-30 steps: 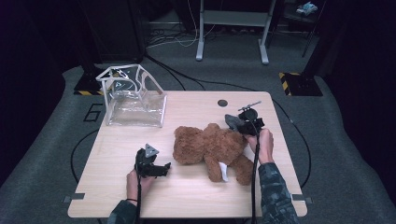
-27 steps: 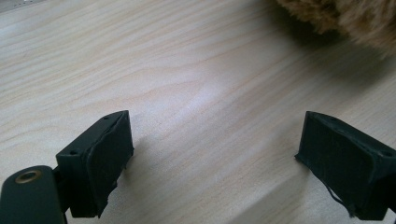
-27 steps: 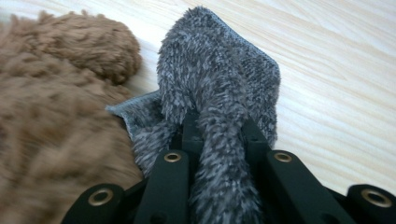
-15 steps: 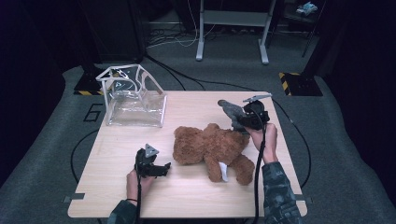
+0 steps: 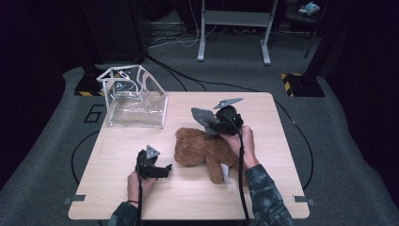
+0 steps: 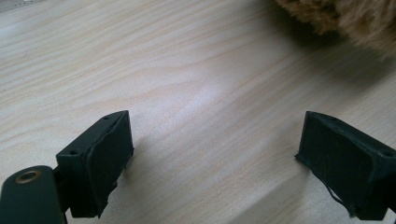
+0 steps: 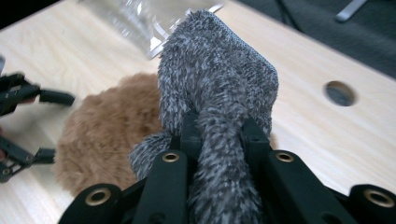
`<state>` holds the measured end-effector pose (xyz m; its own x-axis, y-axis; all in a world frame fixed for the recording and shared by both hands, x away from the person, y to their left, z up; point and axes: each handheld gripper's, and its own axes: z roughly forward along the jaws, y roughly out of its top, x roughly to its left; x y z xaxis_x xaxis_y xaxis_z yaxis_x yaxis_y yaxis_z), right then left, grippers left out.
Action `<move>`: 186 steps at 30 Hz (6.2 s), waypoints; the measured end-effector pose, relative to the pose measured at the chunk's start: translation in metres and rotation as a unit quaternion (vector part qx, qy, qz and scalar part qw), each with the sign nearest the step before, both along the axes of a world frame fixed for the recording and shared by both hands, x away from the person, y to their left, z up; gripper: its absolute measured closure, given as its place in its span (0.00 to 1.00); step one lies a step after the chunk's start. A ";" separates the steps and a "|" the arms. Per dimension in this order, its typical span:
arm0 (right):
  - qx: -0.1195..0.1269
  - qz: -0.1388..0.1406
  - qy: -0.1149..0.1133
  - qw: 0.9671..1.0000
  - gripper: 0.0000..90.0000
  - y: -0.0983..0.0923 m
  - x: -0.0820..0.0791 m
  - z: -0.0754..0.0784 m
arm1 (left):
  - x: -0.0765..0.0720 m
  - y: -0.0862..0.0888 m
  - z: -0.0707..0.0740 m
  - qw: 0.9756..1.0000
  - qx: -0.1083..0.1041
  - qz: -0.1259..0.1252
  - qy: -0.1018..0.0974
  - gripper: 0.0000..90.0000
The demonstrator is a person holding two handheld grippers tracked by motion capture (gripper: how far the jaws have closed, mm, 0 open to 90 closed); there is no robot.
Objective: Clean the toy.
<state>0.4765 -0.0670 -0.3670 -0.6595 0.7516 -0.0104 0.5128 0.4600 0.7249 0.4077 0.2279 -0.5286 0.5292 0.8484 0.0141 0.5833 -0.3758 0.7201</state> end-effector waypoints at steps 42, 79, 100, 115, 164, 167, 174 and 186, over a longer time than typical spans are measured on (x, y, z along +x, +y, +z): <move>-0.008 -0.136 0.005 0.991 0.85 -0.088 0.001 -0.006 | 0.000 -0.001 -0.001 1.000 -0.006 0.006 -0.002 0.11; -0.054 -0.065 -0.021 0.996 0.84 -0.044 -0.036 -0.027 | 0.000 -0.001 -0.001 1.000 -0.006 0.008 -0.004 0.11; -0.043 -0.167 0.030 0.985 0.85 -0.111 -0.026 -0.060 | 0.000 -0.001 -0.001 1.000 -0.006 0.008 -0.005 0.11; -0.004 -0.136 -0.047 0.990 0.85 -0.101 -0.051 -0.001 | 0.000 -0.001 -0.001 1.000 -0.006 0.009 -0.005 0.11; 0.000 -0.141 -0.005 0.990 0.85 -0.107 -0.054 -0.034 | 0.000 -0.001 -0.001 1.000 -0.006 0.009 -0.005 0.11; 0.012 -0.104 -0.027 0.994 0.85 -0.092 -0.062 -0.017 | 0.000 -0.001 -0.001 1.000 -0.005 0.009 -0.005 0.11; 0.001 -0.035 -0.029 0.999 0.84 -0.039 -0.064 -0.015 | 0.000 0.000 -0.001 1.000 -0.005 0.009 -0.005 0.11; -0.026 -0.009 -0.004 1.000 0.84 -0.009 -0.044 -0.047 | 0.000 -0.001 -0.001 1.000 -0.006 0.009 -0.005 0.11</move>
